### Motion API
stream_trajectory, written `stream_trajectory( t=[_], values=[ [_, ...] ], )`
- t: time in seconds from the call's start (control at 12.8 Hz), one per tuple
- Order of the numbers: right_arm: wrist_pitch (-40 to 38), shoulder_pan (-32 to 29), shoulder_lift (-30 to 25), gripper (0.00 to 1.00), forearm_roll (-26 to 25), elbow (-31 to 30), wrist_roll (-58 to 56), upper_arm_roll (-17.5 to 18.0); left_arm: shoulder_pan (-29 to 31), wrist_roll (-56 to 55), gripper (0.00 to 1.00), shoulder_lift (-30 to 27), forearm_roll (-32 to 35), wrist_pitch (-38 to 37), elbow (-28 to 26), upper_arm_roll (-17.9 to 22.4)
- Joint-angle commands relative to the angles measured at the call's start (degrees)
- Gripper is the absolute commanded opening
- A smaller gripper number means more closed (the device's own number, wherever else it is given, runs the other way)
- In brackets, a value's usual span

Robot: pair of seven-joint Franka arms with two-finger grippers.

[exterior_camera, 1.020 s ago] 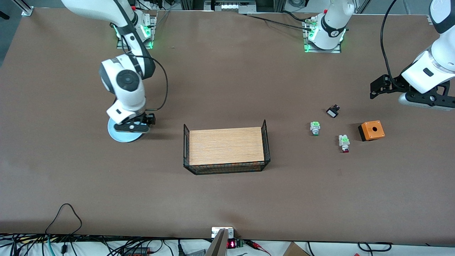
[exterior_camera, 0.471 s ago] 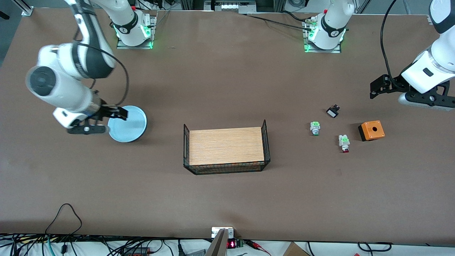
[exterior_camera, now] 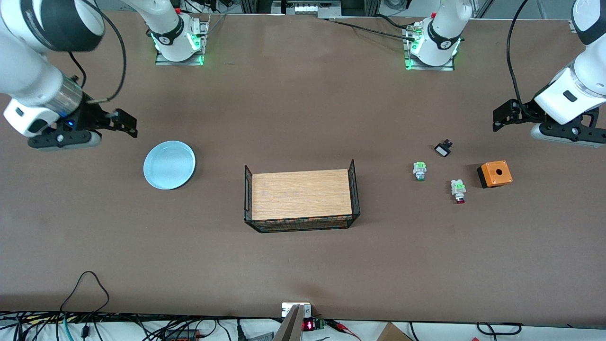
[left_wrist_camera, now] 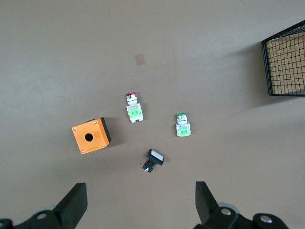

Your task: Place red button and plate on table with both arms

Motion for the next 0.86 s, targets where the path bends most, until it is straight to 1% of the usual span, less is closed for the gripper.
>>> stream_trajectory(
  t=[0.0, 0.16, 0.39, 0.47, 0.55, 0.63, 0.71, 0.78],
  values=[
    [-2.24, -0.65, 0.18, 1.0, 1.13, 2.75, 0.25, -0.12, -0.37, -0.09, 1.0, -0.2, 0.08, -0.76, 0.16, 0.29],
    [-3.57, -0.3, -1.66, 1.0, 0.96, 3.37, 0.69, 0.41, -0.37, -0.09, 1.0, -0.2, 0.08, -0.67, 0.16, 0.29],
    [-6.63, -1.44, -1.93, 1.0, 0.78, 4.86, 4.28, 1.11, -0.2, 0.0, 1.0, -0.2, 0.0, -0.76, 0.16, 0.38],
    [-6.99, -5.45, -2.28, 1.0, 0.78, 4.95, 4.56, 4.68, -0.19, 0.0, 1.0, -0.2, 0.08, -0.85, 0.16, 0.38],
    [-7.0, -11.49, -2.89, 1.0, 0.95, 4.96, 4.3, 10.02, -0.19, 0.0, 1.0, -0.2, 0.0, -0.94, 0.16, 0.38],
    [-7.0, -16.25, -3.07, 1.0, 1.04, 4.96, 3.95, 14.43, -0.19, 0.0, 1.0, -0.2, 0.0, -1.11, 0.16, 0.47],
    [-7.09, -18.73, -3.42, 1.0, 1.04, 4.96, 3.77, 17.34, -0.19, 0.0, 1.0, -0.2, 0.08, -1.11, 0.16, 0.47],
    [-7.17, -18.76, -3.69, 1.0, 1.04, 4.96, 3.69, 17.46, -0.19, 0.0, 1.0, -0.2, 0.0, -1.2, 0.16, 0.47]
  ],
)
